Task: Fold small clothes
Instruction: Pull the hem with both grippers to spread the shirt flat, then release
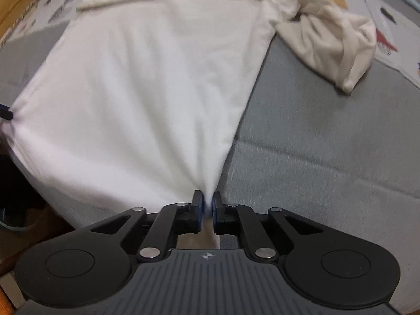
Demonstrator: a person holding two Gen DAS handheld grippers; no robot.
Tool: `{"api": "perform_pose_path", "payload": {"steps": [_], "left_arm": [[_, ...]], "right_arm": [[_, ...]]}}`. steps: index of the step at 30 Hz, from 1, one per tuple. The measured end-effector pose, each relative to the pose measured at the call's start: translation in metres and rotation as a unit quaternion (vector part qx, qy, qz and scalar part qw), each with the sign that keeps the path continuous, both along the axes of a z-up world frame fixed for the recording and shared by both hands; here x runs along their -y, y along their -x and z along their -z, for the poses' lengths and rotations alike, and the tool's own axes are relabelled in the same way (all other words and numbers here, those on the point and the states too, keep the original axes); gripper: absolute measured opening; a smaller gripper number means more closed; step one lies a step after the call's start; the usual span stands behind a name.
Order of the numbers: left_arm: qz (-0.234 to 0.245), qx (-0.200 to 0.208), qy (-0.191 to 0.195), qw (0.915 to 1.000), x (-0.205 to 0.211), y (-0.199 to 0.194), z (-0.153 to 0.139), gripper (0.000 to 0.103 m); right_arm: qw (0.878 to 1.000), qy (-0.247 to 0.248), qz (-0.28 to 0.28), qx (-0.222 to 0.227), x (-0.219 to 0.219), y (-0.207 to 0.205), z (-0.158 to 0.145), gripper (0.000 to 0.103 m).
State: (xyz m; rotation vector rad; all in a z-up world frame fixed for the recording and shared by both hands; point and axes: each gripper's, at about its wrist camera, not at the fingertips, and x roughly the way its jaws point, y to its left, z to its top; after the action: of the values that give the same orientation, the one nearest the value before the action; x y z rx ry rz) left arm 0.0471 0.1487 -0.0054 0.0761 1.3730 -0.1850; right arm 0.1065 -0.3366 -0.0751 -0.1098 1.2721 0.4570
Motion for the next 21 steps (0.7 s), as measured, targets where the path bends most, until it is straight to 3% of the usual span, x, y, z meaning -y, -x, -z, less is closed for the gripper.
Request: {"api": "perform_pose_path", "payload": {"steps": [2,5,7,12,14,15,17,21], "left_arm": [[-0.014,0.03,0.013,0.9993,0.002,-0.005,-0.015,0.029],[-0.026,0.05,0.021,0.9982,0.013,-0.022,-0.025,0.029],[-0.028,0.057,0.017,0.9978,0.024,-0.029,-0.025,0.029],[-0.032,0.082,0.023,0.9958,0.032,-0.048,0.0,0.029],[-0.033,0.089,0.02,0.9952,0.038,-0.056,0.005,0.029],[-0.033,0.093,0.022,0.9949,0.041,-0.06,0.008,0.029],[-0.034,0.096,0.025,0.9945,0.044,-0.068,0.012,0.029],[-0.028,0.102,0.023,0.9942,0.055,-0.081,0.013,0.029]], "right_arm": [[0.999,-0.013,0.033,0.025,0.006,-0.01,-0.008,0.013],[0.99,-0.031,0.117,0.073,0.028,-0.025,-0.02,0.023],[0.976,-0.043,0.188,0.105,0.046,-0.035,-0.024,0.026],[0.915,-0.104,0.368,0.128,0.102,-0.057,-0.015,0.028],[0.887,-0.127,0.42,0.143,0.123,-0.067,-0.012,0.028],[0.88,-0.135,0.43,0.151,0.129,-0.071,-0.009,0.028],[0.874,-0.145,0.436,0.16,0.136,-0.087,-0.002,0.028],[0.88,-0.154,0.425,0.145,0.138,-0.133,0.022,0.031]]}}
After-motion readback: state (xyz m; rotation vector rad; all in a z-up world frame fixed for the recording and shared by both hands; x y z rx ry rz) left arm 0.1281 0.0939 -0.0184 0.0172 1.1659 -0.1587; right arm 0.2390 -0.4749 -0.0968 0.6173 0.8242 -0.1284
